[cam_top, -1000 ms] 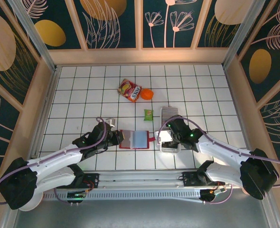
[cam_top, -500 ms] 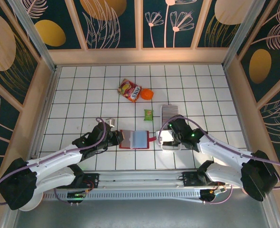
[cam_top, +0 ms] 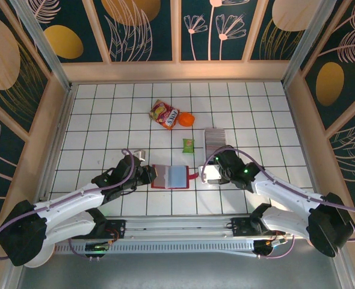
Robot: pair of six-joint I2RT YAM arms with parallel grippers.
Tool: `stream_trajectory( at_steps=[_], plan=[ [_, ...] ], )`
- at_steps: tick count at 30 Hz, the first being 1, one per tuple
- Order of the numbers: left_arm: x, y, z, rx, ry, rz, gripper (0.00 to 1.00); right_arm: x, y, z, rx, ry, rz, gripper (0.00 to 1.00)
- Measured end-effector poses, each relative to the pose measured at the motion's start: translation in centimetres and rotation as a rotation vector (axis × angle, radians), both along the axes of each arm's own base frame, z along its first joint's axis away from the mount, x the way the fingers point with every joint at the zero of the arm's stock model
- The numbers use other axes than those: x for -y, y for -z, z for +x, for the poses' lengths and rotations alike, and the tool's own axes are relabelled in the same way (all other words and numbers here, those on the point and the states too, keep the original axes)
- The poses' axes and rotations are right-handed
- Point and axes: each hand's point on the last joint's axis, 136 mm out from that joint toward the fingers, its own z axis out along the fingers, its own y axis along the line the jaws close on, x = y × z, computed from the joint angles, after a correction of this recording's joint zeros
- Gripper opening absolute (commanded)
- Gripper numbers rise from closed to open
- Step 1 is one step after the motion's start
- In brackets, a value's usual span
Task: Put the credit cards into the card holder
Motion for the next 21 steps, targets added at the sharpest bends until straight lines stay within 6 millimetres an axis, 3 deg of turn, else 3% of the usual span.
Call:
stream_trajectory(
  at_steps=[14,21],
  plan=[
    [0.0,0.0,0.0,0.001,-0.002,0.002,0.09,-1.1,-4.2,-1.1,-0.097,0.057,0.117,0.0],
    [0.0,0.2,0.2,-0.003,-0.006,0.011,0.07,-3.1,-9.8,-0.8,-0.168,0.239,0.381,0.0]
  ],
)
